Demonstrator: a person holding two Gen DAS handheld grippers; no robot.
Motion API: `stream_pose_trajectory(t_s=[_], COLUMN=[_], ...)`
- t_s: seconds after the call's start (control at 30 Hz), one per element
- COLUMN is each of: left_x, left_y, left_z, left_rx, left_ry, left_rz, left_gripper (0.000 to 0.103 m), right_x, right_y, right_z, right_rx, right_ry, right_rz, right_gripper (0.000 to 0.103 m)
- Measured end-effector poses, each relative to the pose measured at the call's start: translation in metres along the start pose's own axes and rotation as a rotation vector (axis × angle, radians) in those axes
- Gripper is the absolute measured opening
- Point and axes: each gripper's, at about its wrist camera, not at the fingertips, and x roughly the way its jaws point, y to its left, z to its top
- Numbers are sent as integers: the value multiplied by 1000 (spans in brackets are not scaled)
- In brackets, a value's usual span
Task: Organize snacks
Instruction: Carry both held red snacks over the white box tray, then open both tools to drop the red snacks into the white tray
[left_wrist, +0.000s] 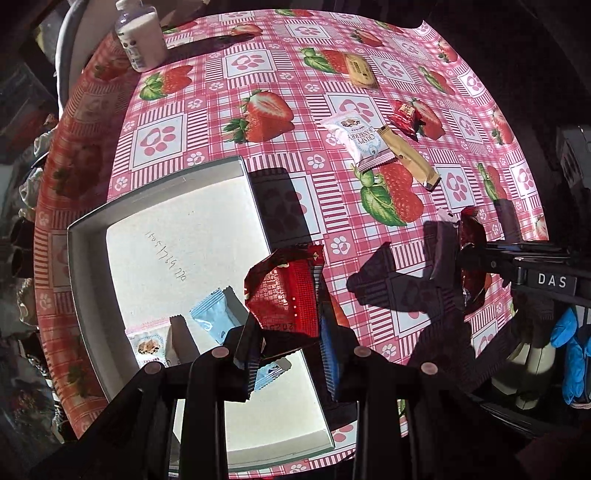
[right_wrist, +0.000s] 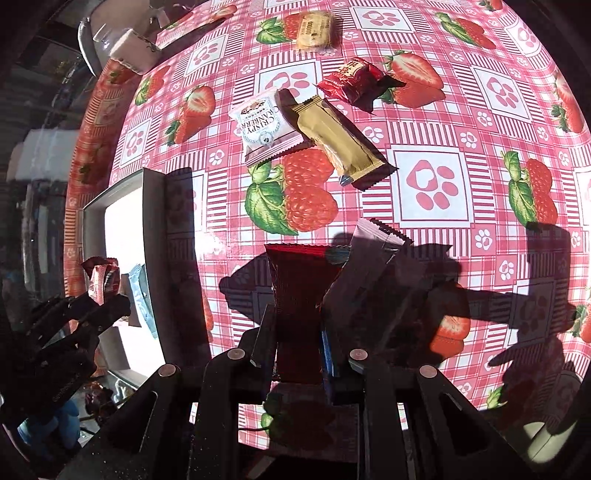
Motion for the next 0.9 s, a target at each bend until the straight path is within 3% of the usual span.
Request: stream_pose_trajectory(t_s=[0.47,0.9], left_x=[-2,11], left_y=[85,119], left_z=[-16,-25], left_rx=[-137,-181], left_ry=[3,31], left_rz=[35,31], left_gripper=[32,32], right_x=[30,58], right_y=[121,196], right_z=[17,25], right_rx=[-217,-327], right_ry=[48,96], right_rz=[12,24], right_gripper=[22,22])
